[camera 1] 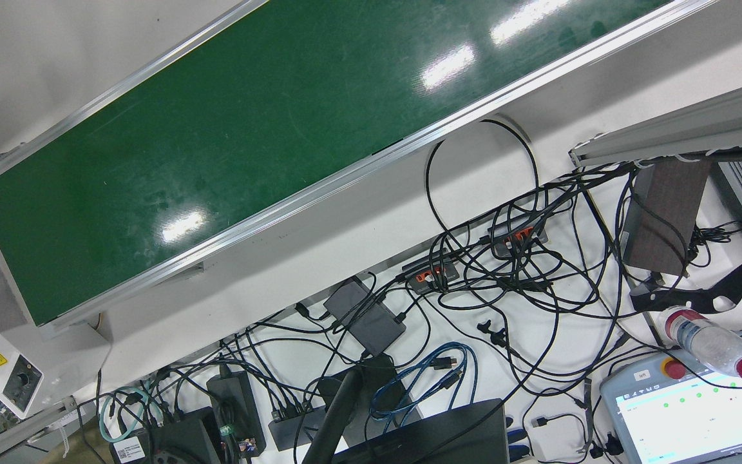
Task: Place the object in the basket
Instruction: 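Lift the plush off the belt with the left hand toward the tray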
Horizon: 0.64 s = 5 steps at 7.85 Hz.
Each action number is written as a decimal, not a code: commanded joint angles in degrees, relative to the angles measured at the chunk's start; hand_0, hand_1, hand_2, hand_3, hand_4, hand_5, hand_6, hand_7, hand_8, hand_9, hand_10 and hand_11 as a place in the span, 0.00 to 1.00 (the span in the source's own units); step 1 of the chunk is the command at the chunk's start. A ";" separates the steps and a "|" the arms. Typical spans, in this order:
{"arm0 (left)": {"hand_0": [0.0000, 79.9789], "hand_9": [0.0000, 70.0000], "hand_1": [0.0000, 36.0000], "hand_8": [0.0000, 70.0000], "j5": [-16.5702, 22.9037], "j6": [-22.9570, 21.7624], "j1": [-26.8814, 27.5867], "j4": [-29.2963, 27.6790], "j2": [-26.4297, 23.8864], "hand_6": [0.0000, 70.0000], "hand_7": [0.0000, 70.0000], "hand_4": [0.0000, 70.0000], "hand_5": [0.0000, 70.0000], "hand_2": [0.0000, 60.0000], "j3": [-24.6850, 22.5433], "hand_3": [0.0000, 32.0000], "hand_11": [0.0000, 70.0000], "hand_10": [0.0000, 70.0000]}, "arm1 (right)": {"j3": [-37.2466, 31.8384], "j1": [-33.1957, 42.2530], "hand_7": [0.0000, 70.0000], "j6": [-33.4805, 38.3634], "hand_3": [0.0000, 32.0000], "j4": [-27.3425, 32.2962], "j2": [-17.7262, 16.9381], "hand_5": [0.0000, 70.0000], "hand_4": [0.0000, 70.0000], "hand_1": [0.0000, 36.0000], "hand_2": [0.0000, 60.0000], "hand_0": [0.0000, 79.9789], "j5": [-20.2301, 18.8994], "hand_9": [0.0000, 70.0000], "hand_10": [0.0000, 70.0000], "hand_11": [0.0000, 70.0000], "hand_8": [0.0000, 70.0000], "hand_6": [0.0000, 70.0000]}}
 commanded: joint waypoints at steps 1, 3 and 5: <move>0.64 0.82 0.75 0.57 2.02 -4.20 11.17 1.26 -0.46 0.25 0.55 0.43 1.00 1.00 -3.07 0.00 0.62 0.42 | -0.01 -0.07 0.00 0.00 0.00 0.00 0.00 0.00 0.00 0.00 0.00 0.00 0.00 0.00 0.00 0.00 0.00 0.00; 0.65 0.83 0.78 0.58 1.75 -6.14 19.44 1.52 -2.12 0.26 0.56 0.44 1.00 1.00 -4.30 0.00 0.62 0.42 | -0.01 -0.07 0.00 0.00 0.00 0.00 0.00 0.00 0.00 0.00 0.00 0.00 0.00 0.00 0.00 0.00 0.00 0.00; 0.67 0.81 0.79 0.57 1.66 -5.70 24.29 3.80 -5.28 0.26 0.55 0.43 1.00 1.00 -4.74 0.00 0.61 0.41 | -0.01 0.01 0.00 0.00 0.00 0.00 0.00 0.00 0.00 0.00 0.00 0.00 0.00 0.00 0.00 0.00 0.00 0.00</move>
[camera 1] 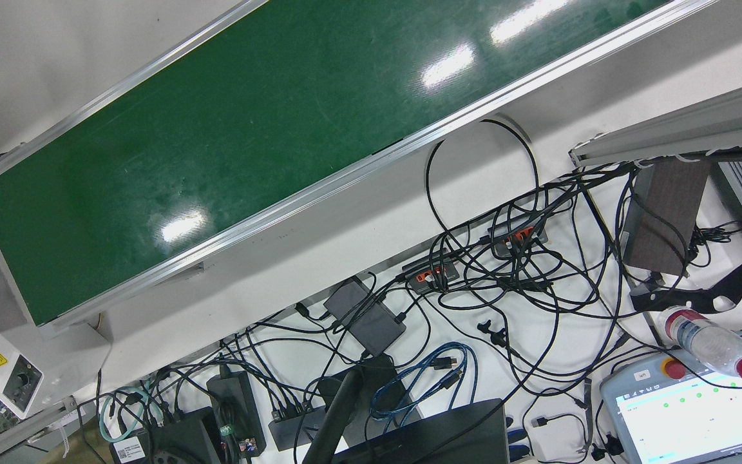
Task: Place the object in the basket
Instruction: 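Lower the held plush into the pink tray with the left hand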
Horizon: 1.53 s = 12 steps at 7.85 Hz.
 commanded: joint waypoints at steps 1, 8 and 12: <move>0.68 0.80 0.80 0.56 -0.10 0.15 8.21 2.49 -4.26 0.26 0.54 0.44 1.00 1.00 -0.49 0.00 0.60 0.40 | 0.00 0.04 0.00 0.00 0.00 0.00 0.00 0.00 0.00 0.00 0.00 0.00 0.00 0.00 0.00 0.00 0.00 0.00; 0.69 0.70 0.79 0.48 0.26 0.59 14.10 11.62 -5.33 0.21 0.44 0.38 1.00 0.92 -6.02 0.00 0.51 0.33 | 0.00 0.04 0.00 0.00 0.00 0.00 0.00 0.00 0.00 0.00 0.00 0.00 0.00 0.00 0.00 0.00 0.00 0.00; 0.69 0.37 0.49 0.24 0.26 3.75 17.37 16.88 -5.24 0.09 0.17 0.22 0.69 0.05 -7.51 0.00 0.16 0.09 | 0.00 0.04 0.00 0.00 0.00 0.00 0.00 0.00 0.00 0.00 0.00 0.00 0.00 0.00 0.00 0.00 0.00 0.00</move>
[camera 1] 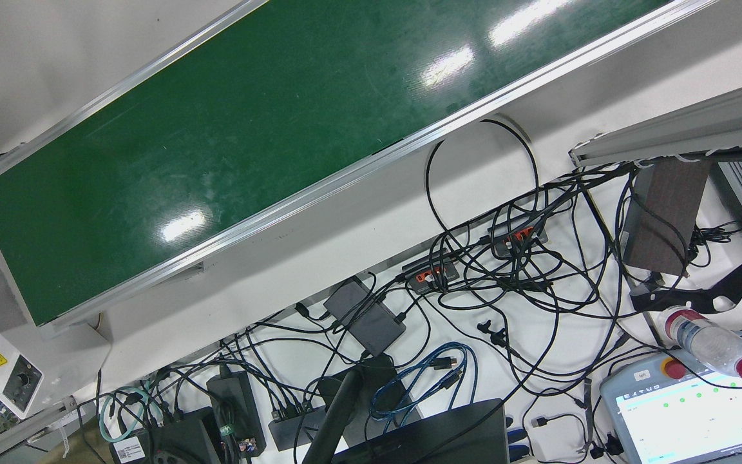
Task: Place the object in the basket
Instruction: 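Lower the held plush into the pink tray with the left hand, then open the left hand fingers and withdraw it from the tray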
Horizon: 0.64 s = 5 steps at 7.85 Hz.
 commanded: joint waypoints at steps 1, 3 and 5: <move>0.67 0.30 0.37 0.19 0.10 2.38 1.73 6.21 0.21 0.06 0.11 0.19 0.61 0.00 -3.29 0.00 0.09 0.05 | 0.00 0.00 0.00 0.00 0.00 0.00 0.00 0.00 0.00 0.00 0.00 0.00 0.00 0.00 0.00 0.00 0.00 0.00; 0.61 0.25 0.20 0.16 0.10 4.84 1.74 10.01 3.52 0.03 0.06 0.17 0.41 0.00 -10.22 0.00 0.02 0.00 | 0.00 0.00 0.00 0.00 0.00 0.00 0.00 0.00 0.00 0.00 0.00 0.00 0.00 0.00 0.00 0.00 0.00 0.00; 0.60 0.27 0.27 0.17 0.10 4.85 1.21 10.98 4.43 0.03 0.07 0.15 0.38 0.00 -12.09 0.00 0.05 0.02 | 0.00 0.00 0.00 0.00 0.00 0.00 0.00 0.00 0.00 0.00 0.00 0.00 0.00 0.00 0.00 0.00 0.00 0.00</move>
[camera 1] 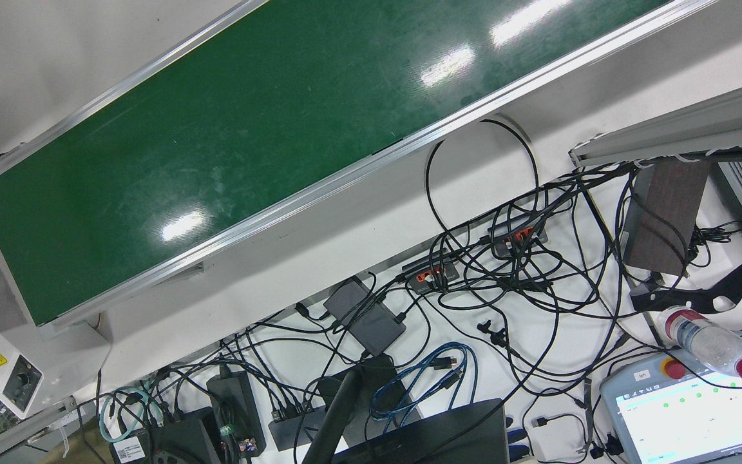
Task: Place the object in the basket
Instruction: 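Open the left hand fingers and withdraw it from the tray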
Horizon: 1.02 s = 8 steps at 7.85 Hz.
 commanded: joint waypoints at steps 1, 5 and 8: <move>0.60 0.27 0.28 0.17 0.00 0.40 -0.34 1.49 1.34 0.03 0.07 0.15 0.40 0.00 -2.75 0.00 0.05 0.02 | 0.00 0.02 0.00 0.00 0.00 0.00 0.00 0.00 0.00 0.00 0.00 0.00 0.00 0.00 0.00 0.00 0.00 0.00; 0.61 0.51 0.34 0.34 0.00 -0.30 -4.19 3.42 1.16 0.12 0.22 0.24 0.68 0.13 -8.62 0.00 0.33 0.22 | 0.08 0.02 0.00 0.00 0.00 0.00 0.00 0.00 0.00 0.00 0.00 0.00 0.00 0.00 0.00 0.00 0.00 0.00; 0.59 0.54 0.33 0.36 0.00 -3.20 -8.42 3.33 2.39 0.13 0.24 0.28 0.71 0.21 -9.51 0.00 0.37 0.25 | 0.09 0.02 0.00 0.00 0.00 0.00 0.00 0.00 0.00 0.00 0.00 0.00 0.00 0.00 0.00 0.00 0.00 0.00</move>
